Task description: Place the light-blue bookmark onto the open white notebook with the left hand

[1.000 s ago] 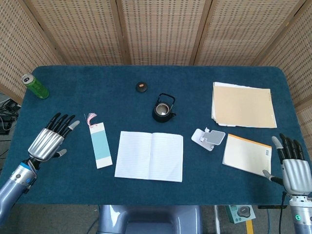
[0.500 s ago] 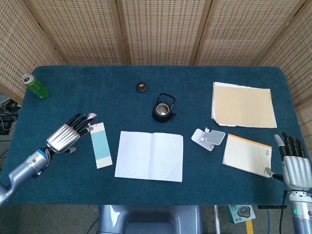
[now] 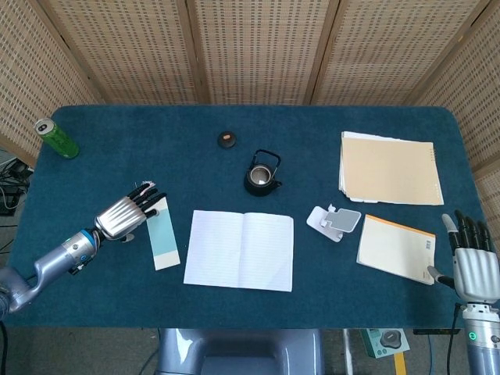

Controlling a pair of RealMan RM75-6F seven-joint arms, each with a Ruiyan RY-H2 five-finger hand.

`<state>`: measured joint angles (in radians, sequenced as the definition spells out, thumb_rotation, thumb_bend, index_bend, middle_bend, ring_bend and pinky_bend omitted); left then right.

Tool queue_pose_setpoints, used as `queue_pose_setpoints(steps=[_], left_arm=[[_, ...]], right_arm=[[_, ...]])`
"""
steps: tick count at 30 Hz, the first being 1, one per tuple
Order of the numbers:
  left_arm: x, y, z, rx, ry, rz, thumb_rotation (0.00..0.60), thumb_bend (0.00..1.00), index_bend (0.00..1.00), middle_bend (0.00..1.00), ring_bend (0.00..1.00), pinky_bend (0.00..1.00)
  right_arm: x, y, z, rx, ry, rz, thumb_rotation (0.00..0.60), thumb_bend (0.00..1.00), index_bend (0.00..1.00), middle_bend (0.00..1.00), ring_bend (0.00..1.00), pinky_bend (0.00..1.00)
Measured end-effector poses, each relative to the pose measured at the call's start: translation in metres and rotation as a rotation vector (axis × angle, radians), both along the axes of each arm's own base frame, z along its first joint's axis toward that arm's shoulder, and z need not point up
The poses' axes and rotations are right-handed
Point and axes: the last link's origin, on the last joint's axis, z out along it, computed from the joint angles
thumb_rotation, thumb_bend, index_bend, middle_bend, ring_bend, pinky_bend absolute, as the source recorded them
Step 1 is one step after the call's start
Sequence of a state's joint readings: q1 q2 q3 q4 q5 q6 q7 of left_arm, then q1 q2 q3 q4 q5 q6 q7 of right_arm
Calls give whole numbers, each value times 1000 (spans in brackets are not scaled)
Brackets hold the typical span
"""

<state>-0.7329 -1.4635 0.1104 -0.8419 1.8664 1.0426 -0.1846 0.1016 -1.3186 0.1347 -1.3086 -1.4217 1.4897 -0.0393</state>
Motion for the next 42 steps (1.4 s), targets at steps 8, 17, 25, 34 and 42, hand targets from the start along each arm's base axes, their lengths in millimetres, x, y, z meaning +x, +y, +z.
queue_pose_setpoints(steps=[8, 17, 25, 34, 42], left_arm=[[11, 4, -18, -39, 40, -39, 600, 101, 290, 0, 0, 0], [13, 4, -24, -53, 70, -69, 600, 100, 266, 0, 0, 0], [12, 4, -30, -64, 89, -77, 600, 100, 299, 0, 0, 0], [14, 5, -37, -75, 88, -78, 600, 101, 301, 0, 0, 0], [16, 5, -42, -86, 95, -84, 600, 100, 293, 0, 0, 0]], right_arm=[[-2, 0, 3, -9, -4, -4, 600, 101, 34, 0, 0, 0], [-3, 0, 3, -9, -4, -6, 600, 101, 42, 0, 0, 0], [-3, 0, 2, -9, -4, -8, 600, 101, 42, 0, 0, 0], [-4, 0, 2, -8, -2, -9, 600, 100, 44, 0, 0, 0], [-4, 0, 1, -7, -2, -10, 600, 101, 47, 0, 0, 0]])
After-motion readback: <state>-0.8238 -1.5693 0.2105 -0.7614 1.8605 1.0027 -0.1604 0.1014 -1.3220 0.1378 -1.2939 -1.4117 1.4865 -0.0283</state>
